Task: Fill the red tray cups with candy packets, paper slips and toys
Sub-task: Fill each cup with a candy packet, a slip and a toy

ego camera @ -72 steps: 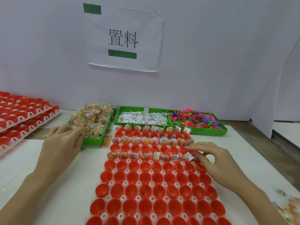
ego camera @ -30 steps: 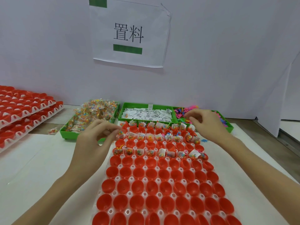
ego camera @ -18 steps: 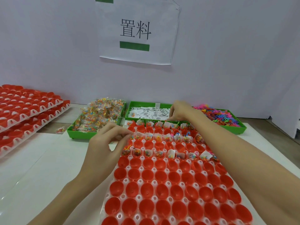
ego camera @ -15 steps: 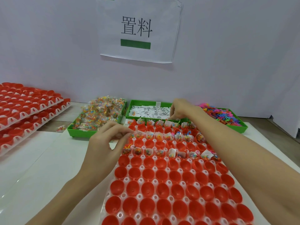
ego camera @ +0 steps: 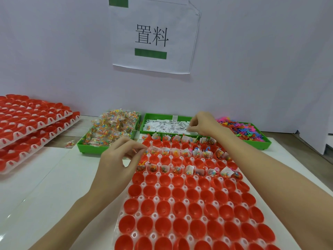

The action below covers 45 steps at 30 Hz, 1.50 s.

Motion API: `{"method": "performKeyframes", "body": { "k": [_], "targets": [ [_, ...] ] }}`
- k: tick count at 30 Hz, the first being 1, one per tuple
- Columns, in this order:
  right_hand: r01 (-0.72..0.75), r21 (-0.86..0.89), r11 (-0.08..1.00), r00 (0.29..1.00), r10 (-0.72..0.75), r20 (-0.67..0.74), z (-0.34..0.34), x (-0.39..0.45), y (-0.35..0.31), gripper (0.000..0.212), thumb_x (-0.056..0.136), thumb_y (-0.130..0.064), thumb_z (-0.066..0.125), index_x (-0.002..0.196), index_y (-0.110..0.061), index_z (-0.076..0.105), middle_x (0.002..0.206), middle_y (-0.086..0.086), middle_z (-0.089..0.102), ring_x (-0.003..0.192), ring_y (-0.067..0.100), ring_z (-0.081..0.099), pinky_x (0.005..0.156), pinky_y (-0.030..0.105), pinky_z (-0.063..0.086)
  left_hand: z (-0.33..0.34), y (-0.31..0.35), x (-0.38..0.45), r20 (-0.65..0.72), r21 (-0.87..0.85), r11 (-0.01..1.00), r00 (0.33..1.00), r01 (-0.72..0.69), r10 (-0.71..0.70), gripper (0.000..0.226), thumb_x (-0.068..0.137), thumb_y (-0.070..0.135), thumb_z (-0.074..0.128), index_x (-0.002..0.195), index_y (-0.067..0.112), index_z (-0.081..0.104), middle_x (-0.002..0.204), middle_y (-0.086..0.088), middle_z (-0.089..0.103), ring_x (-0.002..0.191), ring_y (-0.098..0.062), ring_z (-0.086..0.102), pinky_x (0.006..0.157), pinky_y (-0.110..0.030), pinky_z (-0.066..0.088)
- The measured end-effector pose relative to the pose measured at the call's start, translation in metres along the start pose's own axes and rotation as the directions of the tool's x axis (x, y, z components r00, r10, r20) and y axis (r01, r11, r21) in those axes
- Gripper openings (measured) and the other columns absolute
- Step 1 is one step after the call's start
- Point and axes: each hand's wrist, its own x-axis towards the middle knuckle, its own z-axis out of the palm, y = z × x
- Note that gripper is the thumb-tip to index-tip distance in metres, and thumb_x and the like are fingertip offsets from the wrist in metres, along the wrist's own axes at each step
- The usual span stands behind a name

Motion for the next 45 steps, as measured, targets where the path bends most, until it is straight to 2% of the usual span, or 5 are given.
{"method": "performKeyframes", "body": {
  "k": [5,13,28,34,45],
  "targets": [
    [-0.005,0.111,0.994,0.999,0.011,-0.051,0.000,-0.011,0.010,0.022,0.097,-0.024,0.069,0.107,-0.007,0.079,0.103,0.010,0.076,0.068,0.002,0.055,0.056,0.013,0.036,0.000,0.001,-0.001,0.006,0.016,1.000,1.000,-0.019,0.019,0.012,0.092,0.007,0.072,0.096,0.017,0.077,0.092,0.005,0.065,0.080,-0.018,0.065,0.072,-0.032,0.054],
    [-0.007,0.351,0.937,0.967,0.096,-0.238,-0.011,-0.041,0.009,0.023,0.100,-0.025,0.064,0.090,-0.009,0.078,0.078,0.001,0.073,0.060,-0.001,0.058,0.068,0.025,0.043,-0.001,0.010,0.001,-0.008,-0.111,0.988,0.994,0.110,-0.111,0.011,0.090,0.009,0.076,0.096,0.018,0.080,0.091,0.005,0.072,0.081,-0.015,0.071,0.076,-0.025,0.057],
    [0.231,0.594,0.771,0.951,-0.049,-0.306,0.001,-0.214,-0.076,0.015,0.093,-0.018,0.074,0.088,-0.032,0.078,0.075,-0.011,0.075,0.073,0.008,0.074,0.074,0.029,0.060,-0.002,0.063,-0.003,0.299,-0.607,0.645,0.885,0.464,-0.356,0.011,0.088,0.004,0.074,0.094,-0.003,0.068,0.085,-0.019,0.079,0.079,-0.035,0.078,0.072,-0.031,0.064],
    [0.249,0.743,0.622,0.961,-0.061,-0.271,-0.001,-0.222,-0.081,0.014,0.093,-0.015,0.073,0.094,-0.027,0.081,0.079,-0.004,0.078,0.075,0.014,0.075,0.068,0.017,0.055,0.002,0.074,-0.009,0.352,-0.504,0.728,0.880,0.465,-0.319,0.006,0.078,0.013,0.085,0.081,0.014,0.080,0.089,-0.006,0.079,0.085,-0.019,0.077,0.078,-0.020,0.059],
    [0.261,0.607,0.750,0.958,-0.124,-0.259,0.001,-0.230,-0.079,0.020,0.095,-0.018,0.071,0.097,-0.037,0.078,0.096,-0.016,0.072,0.093,0.008,0.070,0.073,0.016,0.054,0.002,0.072,-0.012,0.366,-0.449,0.795,0.895,0.408,-0.253,0.023,0.077,0.021,0.086,0.099,0.022,0.079,0.089,-0.008,0.078,0.084,-0.024,0.076,0.079,-0.029,0.062]
  ]
}}
